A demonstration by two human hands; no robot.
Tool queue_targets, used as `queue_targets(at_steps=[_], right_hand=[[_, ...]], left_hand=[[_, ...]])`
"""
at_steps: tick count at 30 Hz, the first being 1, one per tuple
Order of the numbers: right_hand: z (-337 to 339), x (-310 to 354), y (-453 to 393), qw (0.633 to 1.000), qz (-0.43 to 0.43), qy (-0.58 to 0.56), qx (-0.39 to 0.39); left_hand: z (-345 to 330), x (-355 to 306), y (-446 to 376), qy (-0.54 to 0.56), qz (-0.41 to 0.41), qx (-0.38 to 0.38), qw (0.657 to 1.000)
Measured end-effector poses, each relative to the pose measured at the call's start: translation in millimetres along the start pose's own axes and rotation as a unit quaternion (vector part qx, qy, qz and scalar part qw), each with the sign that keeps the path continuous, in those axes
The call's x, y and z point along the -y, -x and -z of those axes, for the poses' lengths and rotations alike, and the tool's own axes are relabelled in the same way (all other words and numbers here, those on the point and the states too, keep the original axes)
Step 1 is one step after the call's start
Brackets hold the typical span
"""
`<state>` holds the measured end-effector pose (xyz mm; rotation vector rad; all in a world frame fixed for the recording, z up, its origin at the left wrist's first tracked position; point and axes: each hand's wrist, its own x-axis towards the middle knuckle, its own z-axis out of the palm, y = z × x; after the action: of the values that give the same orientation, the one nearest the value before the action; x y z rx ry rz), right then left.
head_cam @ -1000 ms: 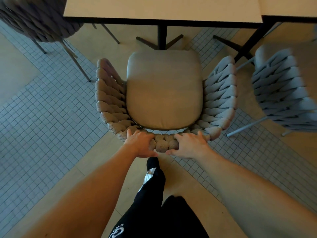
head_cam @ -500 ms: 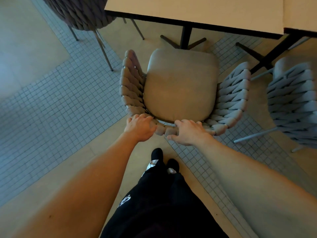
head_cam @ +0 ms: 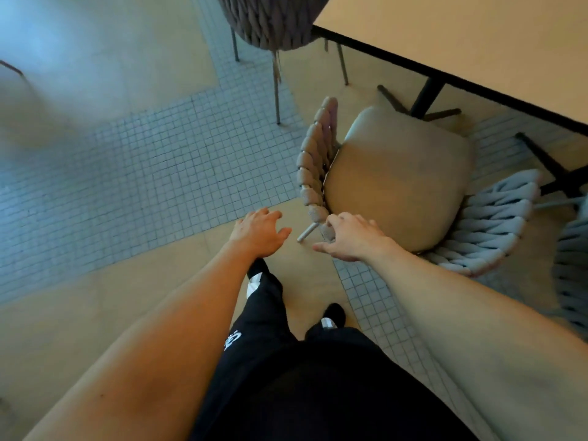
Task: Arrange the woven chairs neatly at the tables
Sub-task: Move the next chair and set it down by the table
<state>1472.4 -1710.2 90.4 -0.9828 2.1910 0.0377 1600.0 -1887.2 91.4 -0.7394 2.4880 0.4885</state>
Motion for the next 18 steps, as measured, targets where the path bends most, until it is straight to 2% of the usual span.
queue_targets(at_steps=[8, 18], right_hand=[[34, 68, -56, 1.000, 0.021, 0.017, -0.004], [98, 158, -154, 1.000, 0.015, 0.026, -0.002]], left_hand=[[41, 69, -17, 0.029, 0.036, -0.021, 0.999], [111, 174, -84, 0.022, 0.032, -0.001, 0.999]])
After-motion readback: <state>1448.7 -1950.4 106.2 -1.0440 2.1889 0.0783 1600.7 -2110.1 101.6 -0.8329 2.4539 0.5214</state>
